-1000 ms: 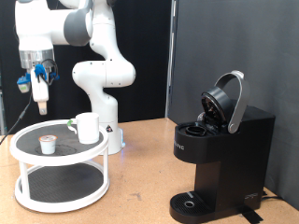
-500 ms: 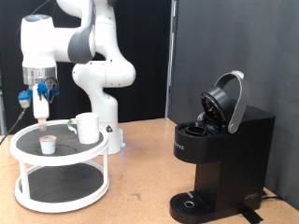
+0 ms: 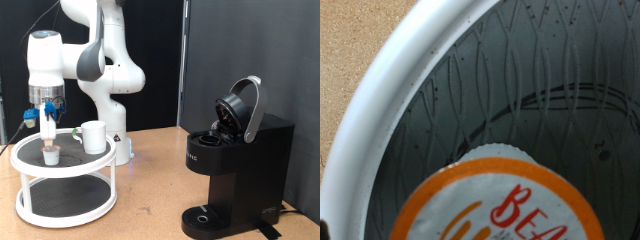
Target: Make a cup of coffee with the keurig machine
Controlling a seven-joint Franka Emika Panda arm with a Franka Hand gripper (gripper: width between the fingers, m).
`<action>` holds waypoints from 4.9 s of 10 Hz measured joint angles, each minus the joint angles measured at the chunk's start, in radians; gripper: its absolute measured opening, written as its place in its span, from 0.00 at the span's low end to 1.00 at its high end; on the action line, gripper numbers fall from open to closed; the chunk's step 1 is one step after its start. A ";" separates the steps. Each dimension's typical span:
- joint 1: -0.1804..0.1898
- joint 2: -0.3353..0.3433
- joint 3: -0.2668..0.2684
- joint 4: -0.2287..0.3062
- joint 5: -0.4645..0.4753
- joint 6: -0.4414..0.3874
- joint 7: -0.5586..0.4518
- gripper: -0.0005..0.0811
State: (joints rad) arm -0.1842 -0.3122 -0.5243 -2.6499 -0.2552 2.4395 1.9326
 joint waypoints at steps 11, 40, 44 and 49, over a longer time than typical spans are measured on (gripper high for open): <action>0.000 0.014 0.014 -0.033 -0.015 0.051 0.057 0.48; 0.350 -0.156 0.008 0.284 1.009 -0.458 -0.140 0.48; 0.365 -0.093 0.103 0.332 1.007 -0.419 -0.037 0.48; 0.380 -0.051 0.164 0.401 1.006 -0.468 0.041 0.48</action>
State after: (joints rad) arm 0.1954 -0.3634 -0.3606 -2.2487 0.7505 1.9713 1.9738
